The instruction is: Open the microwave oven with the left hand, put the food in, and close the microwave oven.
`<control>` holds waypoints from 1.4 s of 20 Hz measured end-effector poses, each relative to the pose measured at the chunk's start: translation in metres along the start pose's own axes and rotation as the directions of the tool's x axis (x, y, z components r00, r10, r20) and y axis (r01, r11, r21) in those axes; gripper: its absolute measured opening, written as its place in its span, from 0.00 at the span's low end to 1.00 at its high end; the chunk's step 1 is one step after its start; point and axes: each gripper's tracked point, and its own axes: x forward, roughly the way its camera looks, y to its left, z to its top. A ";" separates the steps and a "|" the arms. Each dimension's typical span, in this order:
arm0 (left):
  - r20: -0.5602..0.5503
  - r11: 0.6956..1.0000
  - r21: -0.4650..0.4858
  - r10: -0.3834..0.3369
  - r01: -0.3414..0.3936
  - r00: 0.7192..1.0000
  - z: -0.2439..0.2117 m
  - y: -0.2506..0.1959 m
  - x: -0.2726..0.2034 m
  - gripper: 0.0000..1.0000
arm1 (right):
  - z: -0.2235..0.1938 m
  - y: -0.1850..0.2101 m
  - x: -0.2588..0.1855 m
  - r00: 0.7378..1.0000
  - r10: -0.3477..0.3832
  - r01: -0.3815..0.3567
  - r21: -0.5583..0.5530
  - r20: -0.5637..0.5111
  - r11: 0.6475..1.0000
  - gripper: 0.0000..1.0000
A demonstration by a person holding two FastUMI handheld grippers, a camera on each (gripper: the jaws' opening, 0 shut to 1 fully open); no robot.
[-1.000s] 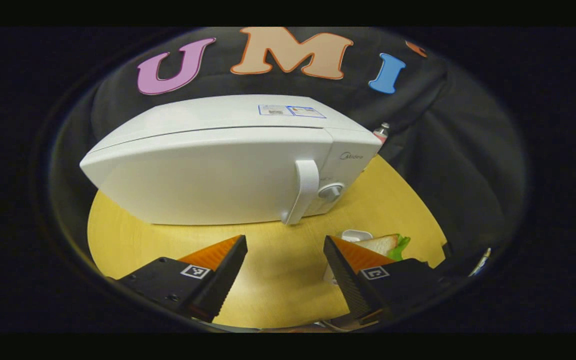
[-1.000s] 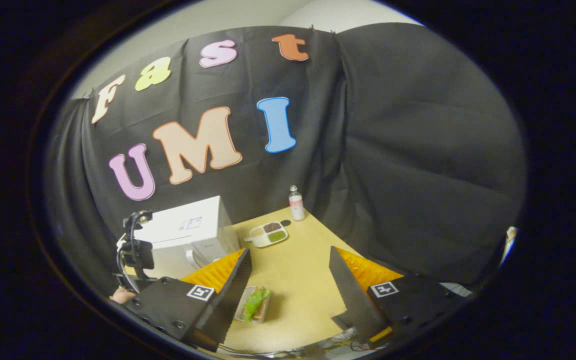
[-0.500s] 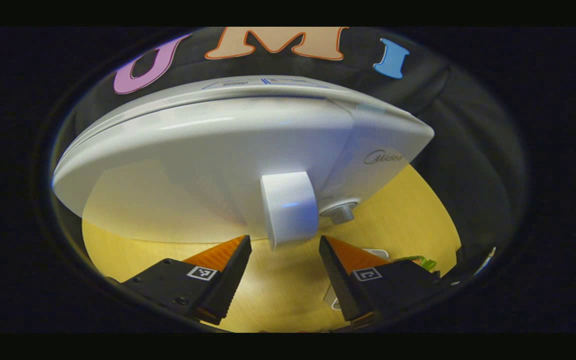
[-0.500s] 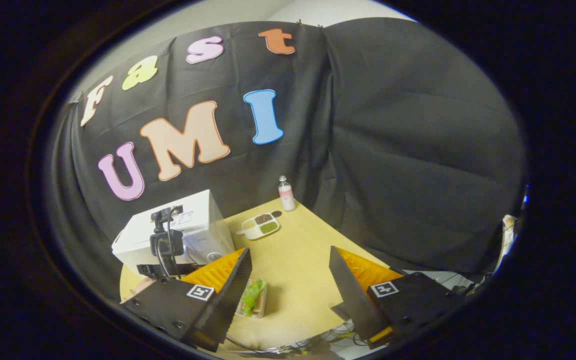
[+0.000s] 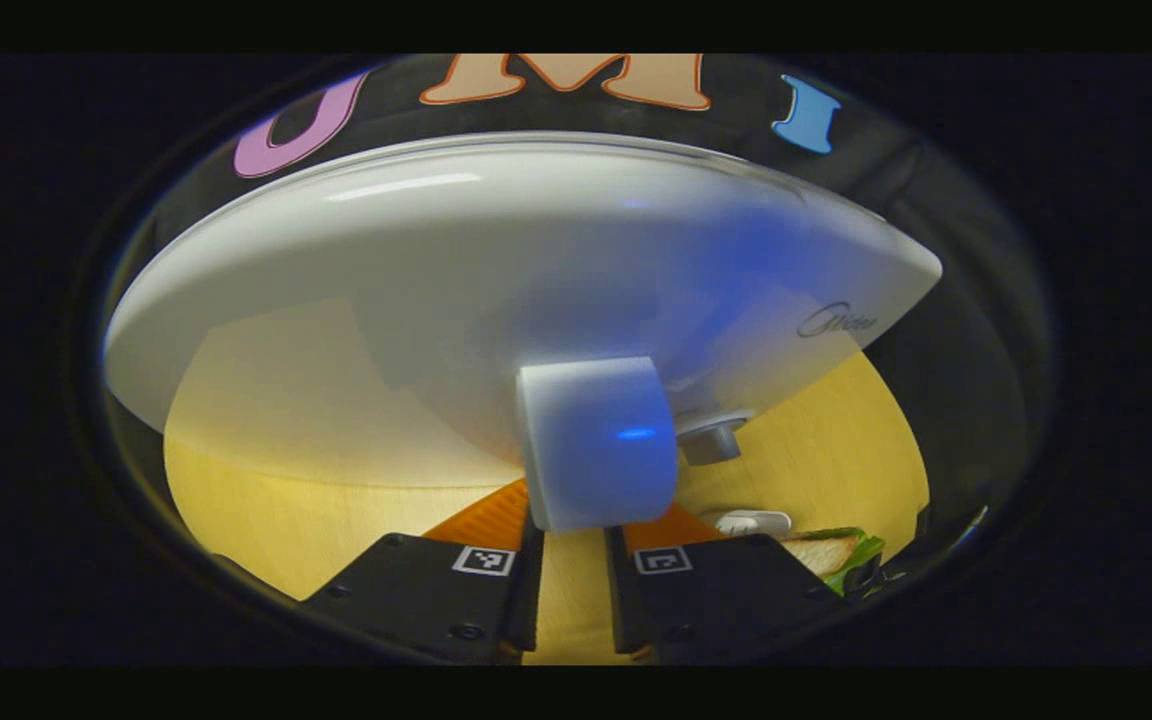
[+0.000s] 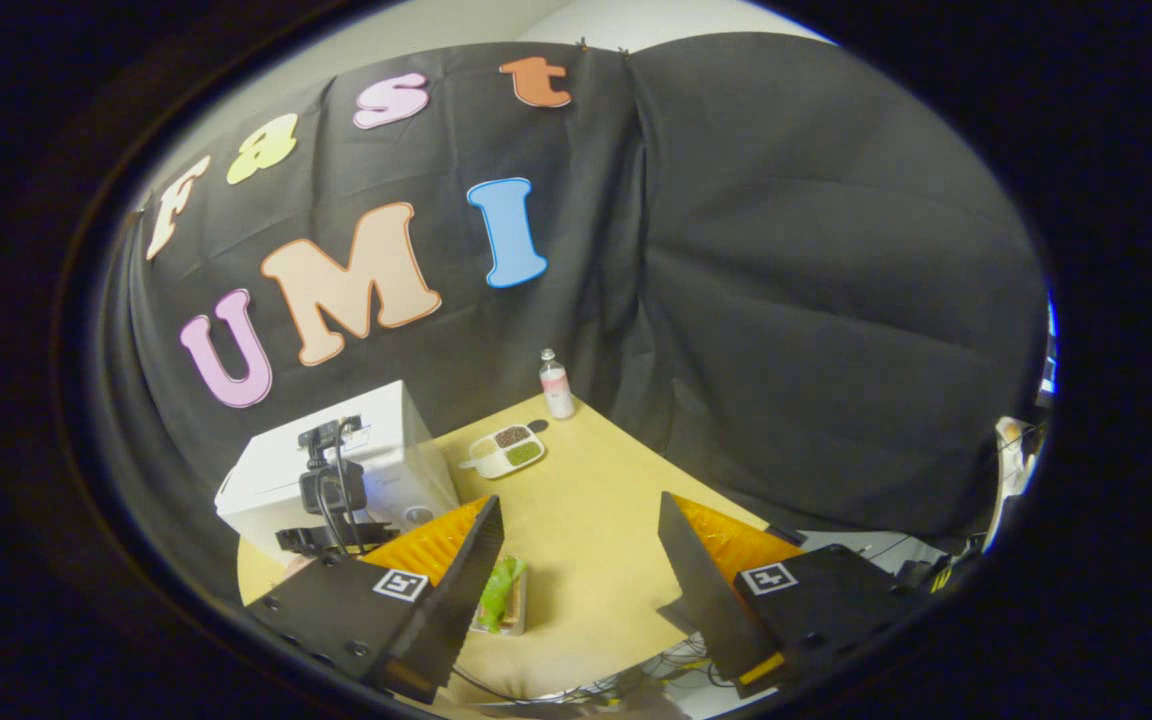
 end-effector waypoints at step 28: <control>0.312 0.998 -0.062 0.037 -0.019 0.949 0.005 0.002 -0.009 0.03 | -0.037 -0.001 0.004 0.985 0.110 -0.120 -0.071 -0.134 0.990 0.88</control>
